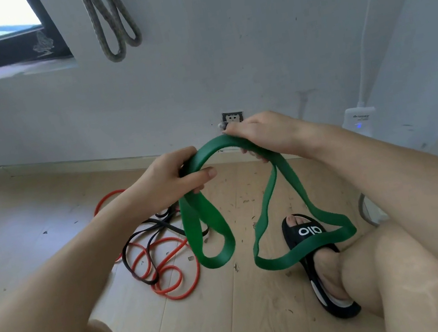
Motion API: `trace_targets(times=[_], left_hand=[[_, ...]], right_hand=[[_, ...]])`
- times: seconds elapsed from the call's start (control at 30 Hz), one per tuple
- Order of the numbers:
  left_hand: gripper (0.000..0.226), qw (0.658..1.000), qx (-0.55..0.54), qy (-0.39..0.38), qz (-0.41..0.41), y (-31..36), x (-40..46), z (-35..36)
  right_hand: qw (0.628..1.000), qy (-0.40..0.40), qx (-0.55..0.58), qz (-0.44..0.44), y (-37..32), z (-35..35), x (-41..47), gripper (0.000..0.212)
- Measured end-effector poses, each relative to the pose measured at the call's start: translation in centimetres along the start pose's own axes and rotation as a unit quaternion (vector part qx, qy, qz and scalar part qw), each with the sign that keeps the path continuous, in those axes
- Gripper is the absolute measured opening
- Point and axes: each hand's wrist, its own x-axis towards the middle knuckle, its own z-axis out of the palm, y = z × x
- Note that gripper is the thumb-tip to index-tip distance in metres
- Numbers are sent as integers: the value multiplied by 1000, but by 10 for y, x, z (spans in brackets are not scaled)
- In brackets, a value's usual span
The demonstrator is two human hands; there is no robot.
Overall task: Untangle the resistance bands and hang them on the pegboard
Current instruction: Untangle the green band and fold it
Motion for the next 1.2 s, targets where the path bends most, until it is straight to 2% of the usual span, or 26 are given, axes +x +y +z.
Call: trace_targets(times=[0.07,0.2,0.33,0.47,0.6,0.7,0.77,0.87,0.97,1.03,1.1,1.2], left_hand=[[16,1000,1,-11,3,4,0,1],[8,999,14,-27,25,12,3,10],[20,1000,-4,-19,18,12,5,11],[24,998,14,-59,3,7,2,6],[20,998,16,-57,-10,-3,-4,2],[32,999,42,-29,-4,0,-4,2],[30,998,61,-13,4,6,-3,3],[29,998,66,-2,8,14,-3,2],[21,999,50,-7,19,24,-3,4],[13,998,51,-17,35,28,-3,9],[7,997,51,-32,40,26,-2,14],[20,998,30,-50,30,19,-1,14]], right_hand=[[1000,-29,-1,-4,-2,4,0,70],[996,-76,5,-51,-8,21,0,59],[995,-50,-34,-78,-13,31,3,45],[996,-16,-24,-81,-20,19,1,34],[997,36,41,-60,-16,0,0,33],[997,53,33,-41,-9,-7,0,34],[999,38,9,-21,-5,-9,-1,35],[999,-33,-30,-9,-3,-6,-6,49],[995,-87,37,-11,-9,2,-11,57],[994,-95,48,-31,-13,8,-8,55],[995,-85,-7,-48,-15,15,-4,51],[996,-76,8,-49,-14,17,-2,32]])
